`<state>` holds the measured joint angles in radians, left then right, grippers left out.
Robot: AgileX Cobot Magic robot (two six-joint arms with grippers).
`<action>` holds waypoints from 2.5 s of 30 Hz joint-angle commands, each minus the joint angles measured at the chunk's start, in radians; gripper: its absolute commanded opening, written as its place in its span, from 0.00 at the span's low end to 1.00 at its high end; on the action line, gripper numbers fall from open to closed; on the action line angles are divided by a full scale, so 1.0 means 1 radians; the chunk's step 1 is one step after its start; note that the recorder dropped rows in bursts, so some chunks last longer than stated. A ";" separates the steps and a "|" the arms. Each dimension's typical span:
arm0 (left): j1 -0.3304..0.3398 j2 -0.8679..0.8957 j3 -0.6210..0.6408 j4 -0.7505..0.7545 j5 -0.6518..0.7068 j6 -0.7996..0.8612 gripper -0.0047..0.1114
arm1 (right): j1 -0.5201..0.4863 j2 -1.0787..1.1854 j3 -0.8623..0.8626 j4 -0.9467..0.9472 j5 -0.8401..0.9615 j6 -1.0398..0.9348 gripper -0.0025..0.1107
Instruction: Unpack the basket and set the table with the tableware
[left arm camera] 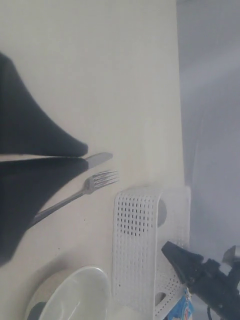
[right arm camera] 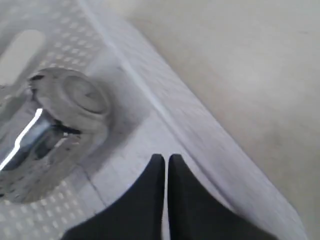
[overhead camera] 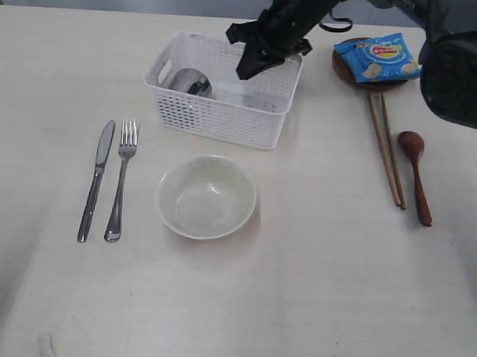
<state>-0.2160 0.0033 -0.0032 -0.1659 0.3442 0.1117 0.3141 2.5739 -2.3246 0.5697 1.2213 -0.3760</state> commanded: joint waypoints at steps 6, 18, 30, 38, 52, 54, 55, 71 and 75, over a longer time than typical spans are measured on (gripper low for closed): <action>-0.006 -0.003 0.003 0.003 -0.002 -0.002 0.04 | -0.198 -0.107 -0.001 0.010 0.000 0.090 0.02; -0.006 -0.003 0.003 0.003 -0.002 -0.004 0.04 | 0.037 -0.107 -0.001 0.102 0.000 0.039 0.02; -0.006 -0.003 0.003 0.003 -0.002 -0.004 0.04 | 0.198 -0.107 -0.001 -0.153 0.000 0.144 0.02; -0.006 -0.003 0.003 0.003 -0.002 -0.004 0.04 | 0.207 -0.165 -0.001 -0.331 0.000 0.329 0.02; -0.006 -0.003 0.003 0.003 -0.002 -0.001 0.04 | 0.253 -0.266 0.005 -0.462 0.000 0.485 0.02; -0.006 -0.003 0.003 0.003 -0.002 -0.001 0.04 | 0.259 -0.266 0.024 -0.462 0.000 0.485 0.02; -0.006 -0.003 0.003 0.003 -0.002 -0.001 0.04 | 0.259 -0.266 0.035 -0.462 0.000 0.485 0.02; -0.006 -0.003 0.003 0.003 -0.002 -0.001 0.04 | 0.259 -0.266 0.192 -0.357 0.000 0.325 0.02; -0.006 -0.003 0.003 0.003 -0.002 -0.005 0.04 | 0.259 -0.266 0.192 -0.353 0.000 0.392 0.02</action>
<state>-0.2160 0.0033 -0.0032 -0.1659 0.3442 0.1117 0.5768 2.3121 -2.1377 0.2120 1.2233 -0.0189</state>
